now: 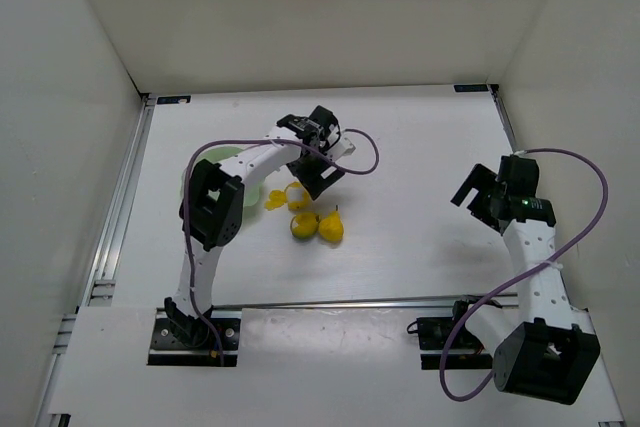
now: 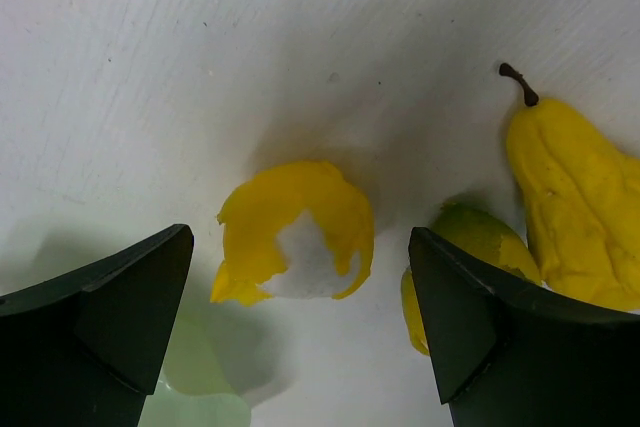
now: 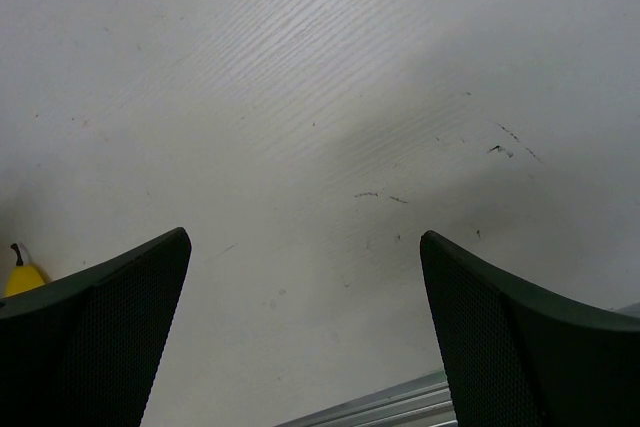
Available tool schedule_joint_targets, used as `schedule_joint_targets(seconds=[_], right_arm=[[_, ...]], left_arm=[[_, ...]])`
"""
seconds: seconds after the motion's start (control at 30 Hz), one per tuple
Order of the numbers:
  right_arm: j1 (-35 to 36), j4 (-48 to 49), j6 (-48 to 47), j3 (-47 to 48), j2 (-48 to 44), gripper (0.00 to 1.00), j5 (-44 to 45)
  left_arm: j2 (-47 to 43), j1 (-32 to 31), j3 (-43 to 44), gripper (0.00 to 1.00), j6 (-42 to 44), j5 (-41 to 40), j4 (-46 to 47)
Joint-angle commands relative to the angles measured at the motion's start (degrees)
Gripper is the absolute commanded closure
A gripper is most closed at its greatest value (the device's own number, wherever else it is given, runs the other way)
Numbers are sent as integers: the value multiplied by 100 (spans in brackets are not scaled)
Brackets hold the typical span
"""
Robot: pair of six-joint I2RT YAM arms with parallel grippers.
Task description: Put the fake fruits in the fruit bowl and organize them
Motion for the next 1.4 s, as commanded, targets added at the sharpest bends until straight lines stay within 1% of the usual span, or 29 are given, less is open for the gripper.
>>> schedule_joint_targets(seconds=[0.0, 0.2, 0.37, 0.4, 0.43, 0.57, 0.6, 0.67, 0.7, 0.77, 0.8, 0.83, 0.87, 0.9, 0.93, 0.97, 1.0, 1.03, 1.07, 1.1, 1.13, 1.2, 1.23, 1.27, 1.3, 1.33, 1.37], right_arm=[[19, 75, -134, -101, -90, 1, 72], [19, 128, -134, 57, 33, 1, 19], [19, 128, -134, 110, 33, 1, 19], [19, 128, -134, 110, 33, 1, 19], [19, 75, -134, 110, -19, 1, 19], [19, 75, -186, 57, -125, 1, 72], [19, 75, -186, 5, -186, 1, 72], [19, 22, -186, 4, -186, 1, 72], [19, 22, -186, 4, -186, 1, 72], [19, 22, -186, 4, -186, 1, 72], [19, 22, -186, 4, -186, 1, 72], [19, 22, -186, 4, -186, 1, 11], [19, 22, -134, 4, -186, 1, 10], [19, 22, -134, 4, -186, 1, -112], [19, 83, -134, 4, -186, 1, -226], [158, 136, -81, 4, -186, 1, -523], [247, 293, -81, -152, -186, 1, -674], [369, 373, -29, -215, -186, 1, -771], [710, 443, 67, -215, -56, 1, -772], [922, 557, 190, -276, 15, 1, -711], [1385, 611, 191, -277, 103, 1, -650], [1880, 664, 262, -154, 489, 1, -535], [2135, 725, 201, 72, 647, 1, -474], [2581, 725, 139, 205, 971, 1, -412], [2794, 795, 69, 337, 1130, 1, -412], [3179, 796, -106, 460, 1411, 1, -464], [3357, 857, -203, 705, 1553, 1, -465]], left_arm=[[-273, 83, -86, 0, -136, 60, -43], [-27, 197, -534, 0, -198, -63, 36], [96, 372, -526, 0, -303, -72, 116], [96, 373, -474, 2, -303, 24, 116], [96, 425, -473, 11, -303, 103, 116], [-255, 426, -473, 38, -303, 358, 221], [-325, 426, -412, 51, -303, 411, 221], [-553, 426, -324, 60, -356, 473, 151], [-650, 426, -246, 63, -408, 473, 64], [-1089, 478, -183, 63, -409, 473, 63], [-1282, 609, -244, 63, -461, 412, 63], [-1484, 697, -297, 62, -548, 334, 167], [-1903, 803, -376, 62, -619, 237, 273], [-2108, 1091, -455, 62, -680, 140, 457], [-2284, 1250, -595, 62, -733, -69, 519], [-2581, 1400, -675, 60, -795, -237, 520], [-2697, 1688, -763, 60, -795, -421, 598], [-2794, 1822, -972, 60, -795, -762, 599], [-2943, 1945, -1087, 60, -795, -914, 599], [-3014, 2199, -1376, 60, -734, -1072, 599], [-3076, 2305, -1544, 60, -734, -1126, 599], [-3129, 2508, -1869, 59, -682, -1187, 599], [-3129, 2665, -2158, 57, -681, -1257, 599], [-3129, 2728, -2283, 55, -681, -1258, 599], [-3077, 2842, -2406, 53, -681, -1258, 599], [-3077, 2904, -2642, 48, -681, -1319, 660], [-3007, 2956, -2740, 46, -742, -1380, 661]])
